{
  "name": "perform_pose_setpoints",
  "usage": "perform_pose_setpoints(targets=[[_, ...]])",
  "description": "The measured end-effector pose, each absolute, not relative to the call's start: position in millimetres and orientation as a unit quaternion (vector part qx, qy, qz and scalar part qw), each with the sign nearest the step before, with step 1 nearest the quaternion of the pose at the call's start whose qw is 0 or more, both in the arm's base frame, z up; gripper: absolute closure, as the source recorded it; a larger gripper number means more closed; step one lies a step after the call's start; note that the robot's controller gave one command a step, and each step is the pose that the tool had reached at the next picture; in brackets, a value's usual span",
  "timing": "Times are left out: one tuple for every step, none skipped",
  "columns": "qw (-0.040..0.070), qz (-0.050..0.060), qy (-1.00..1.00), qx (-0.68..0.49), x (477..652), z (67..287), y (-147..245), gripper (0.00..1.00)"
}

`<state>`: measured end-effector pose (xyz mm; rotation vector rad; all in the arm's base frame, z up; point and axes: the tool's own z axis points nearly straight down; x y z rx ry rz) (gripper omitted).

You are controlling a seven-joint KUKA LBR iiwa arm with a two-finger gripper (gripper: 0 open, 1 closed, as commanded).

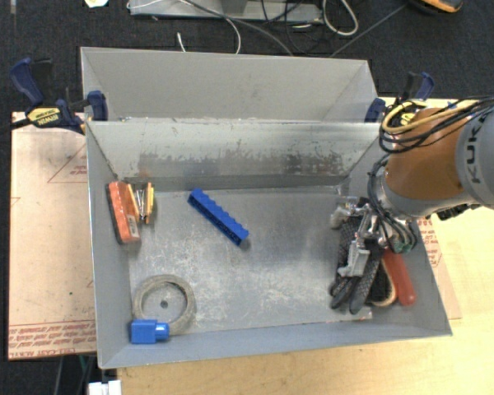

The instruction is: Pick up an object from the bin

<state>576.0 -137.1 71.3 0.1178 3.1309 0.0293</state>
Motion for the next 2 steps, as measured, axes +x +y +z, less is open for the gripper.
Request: perform_pose_setpoints(targets=[[0.004,0.010,0.999,0.038,588.0,83.2,-146.4,1.00],[0.004,0.010,0.999,0.038,588.0,83.2,-146.5,1.00]])
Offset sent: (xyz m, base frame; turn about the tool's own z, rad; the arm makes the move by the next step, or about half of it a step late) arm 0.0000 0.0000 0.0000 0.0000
